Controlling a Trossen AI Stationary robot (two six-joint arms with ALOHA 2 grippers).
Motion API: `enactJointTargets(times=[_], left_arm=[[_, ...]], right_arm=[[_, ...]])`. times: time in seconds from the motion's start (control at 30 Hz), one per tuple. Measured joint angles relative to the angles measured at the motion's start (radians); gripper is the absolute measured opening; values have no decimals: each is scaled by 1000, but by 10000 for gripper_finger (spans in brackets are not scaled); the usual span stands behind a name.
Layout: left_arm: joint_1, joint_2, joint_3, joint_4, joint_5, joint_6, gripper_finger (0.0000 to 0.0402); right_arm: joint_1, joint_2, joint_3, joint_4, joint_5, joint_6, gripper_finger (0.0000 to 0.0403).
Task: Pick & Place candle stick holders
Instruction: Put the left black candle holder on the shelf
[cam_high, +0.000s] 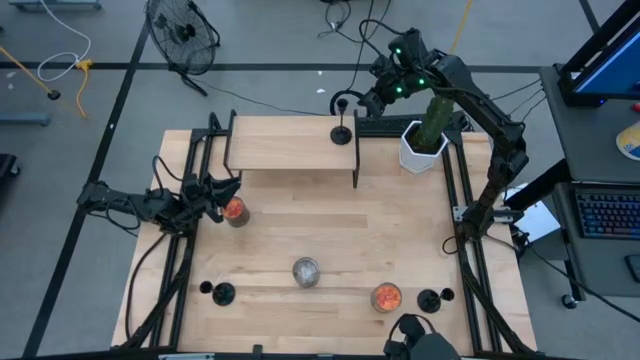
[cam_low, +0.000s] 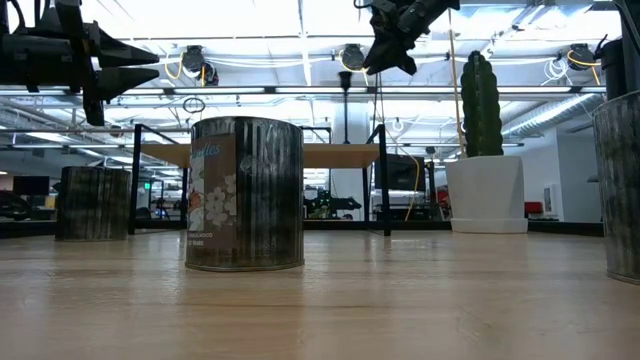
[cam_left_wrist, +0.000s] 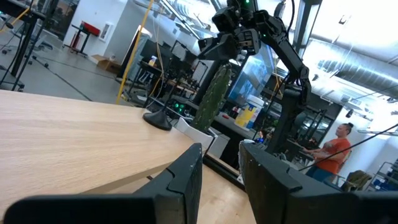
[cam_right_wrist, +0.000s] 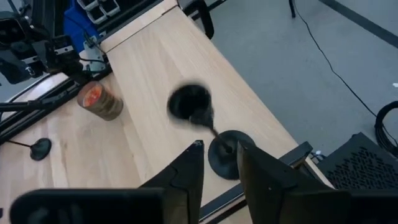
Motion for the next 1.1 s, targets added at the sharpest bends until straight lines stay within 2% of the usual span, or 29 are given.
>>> enactJointTargets(times=[0.33,0.53,0.8,0.97,1.1], left_arm=[[0,0,0,0,0,0,113],[0,0,0,-1,0,8,113],[0,0,0,-43,0,9,113],[0,0,0,-47,0,9,113],[0,0,0,-47,1,9,113]], right_arm=[[3,-5,-1,-6,-3,0,104],[48,-59,-2,-92,-2,-31,104],[183,-167,-2,-280,2,-54,104],[273,-240,-46,-324,10,-63,104],[345,-323,-155,-300,118,-54,93]])
